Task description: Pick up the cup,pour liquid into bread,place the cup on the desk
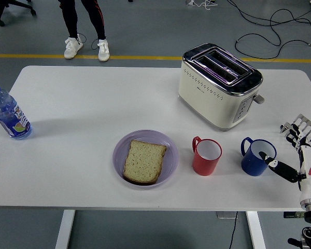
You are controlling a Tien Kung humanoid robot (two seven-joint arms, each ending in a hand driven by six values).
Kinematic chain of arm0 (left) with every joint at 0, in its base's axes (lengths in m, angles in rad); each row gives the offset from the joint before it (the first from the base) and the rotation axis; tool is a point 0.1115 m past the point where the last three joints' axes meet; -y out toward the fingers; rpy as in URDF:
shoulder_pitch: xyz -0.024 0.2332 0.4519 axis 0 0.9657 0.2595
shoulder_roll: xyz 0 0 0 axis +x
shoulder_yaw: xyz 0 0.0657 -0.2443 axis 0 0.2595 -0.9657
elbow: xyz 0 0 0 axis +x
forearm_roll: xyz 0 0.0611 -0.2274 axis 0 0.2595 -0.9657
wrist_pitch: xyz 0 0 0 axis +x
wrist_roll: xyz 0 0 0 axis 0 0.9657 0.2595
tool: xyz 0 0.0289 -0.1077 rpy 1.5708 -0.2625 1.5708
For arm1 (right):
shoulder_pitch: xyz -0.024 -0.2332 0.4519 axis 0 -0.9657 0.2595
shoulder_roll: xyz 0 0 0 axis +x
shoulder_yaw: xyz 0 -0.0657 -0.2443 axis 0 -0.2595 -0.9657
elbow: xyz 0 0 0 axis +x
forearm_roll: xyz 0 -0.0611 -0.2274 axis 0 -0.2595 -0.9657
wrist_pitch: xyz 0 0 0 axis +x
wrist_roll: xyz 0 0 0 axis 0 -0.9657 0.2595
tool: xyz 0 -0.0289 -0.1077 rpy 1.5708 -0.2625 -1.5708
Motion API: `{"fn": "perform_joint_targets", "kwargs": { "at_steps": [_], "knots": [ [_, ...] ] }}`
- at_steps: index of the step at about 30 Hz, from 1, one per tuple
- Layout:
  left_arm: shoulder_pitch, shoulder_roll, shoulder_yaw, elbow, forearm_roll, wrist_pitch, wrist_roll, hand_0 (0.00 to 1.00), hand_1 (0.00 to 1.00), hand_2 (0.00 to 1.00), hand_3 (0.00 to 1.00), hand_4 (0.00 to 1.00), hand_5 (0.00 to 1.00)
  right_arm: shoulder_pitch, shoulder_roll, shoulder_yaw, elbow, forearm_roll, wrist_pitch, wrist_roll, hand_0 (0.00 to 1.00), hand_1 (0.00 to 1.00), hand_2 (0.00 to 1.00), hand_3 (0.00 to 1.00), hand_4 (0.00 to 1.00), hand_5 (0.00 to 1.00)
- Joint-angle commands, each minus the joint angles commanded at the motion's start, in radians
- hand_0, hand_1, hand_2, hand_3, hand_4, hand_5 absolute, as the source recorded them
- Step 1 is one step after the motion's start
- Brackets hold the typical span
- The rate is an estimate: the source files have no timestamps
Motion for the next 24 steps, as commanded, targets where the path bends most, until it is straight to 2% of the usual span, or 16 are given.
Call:
{"fn": "perform_joint_targets", "kwargs": {
  "at_steps": [12,21,24],
  "knots": [
    [-0.011,0.0,0.014,0.0,-0.023,-0.001,-0.001,0.657,0.692,0.711,0.592,0.297,0.895,0.039,0.018,-0.046,-0.08,0.06,-0.003,0.016,0.947,0.871,0.947,0.998,0.998,0.17],
    [-0.013,0.0,0.011,0.0,-0.021,-0.002,-0.001,0.658,0.691,0.711,0.592,0.297,0.897,0.059,0.025,-0.091,-0.111,0.09,-0.01,0.028,0.945,0.867,0.943,0.998,0.998,0.176],
    [-0.012,0.0,0.005,0.0,-0.012,-0.003,-0.001,0.658,0.691,0.711,0.592,0.297,0.897,0.071,0.041,-0.097,-0.135,0.096,-0.009,0.03,0.945,0.867,0.943,0.998,0.998,0.176]
  ]
}}
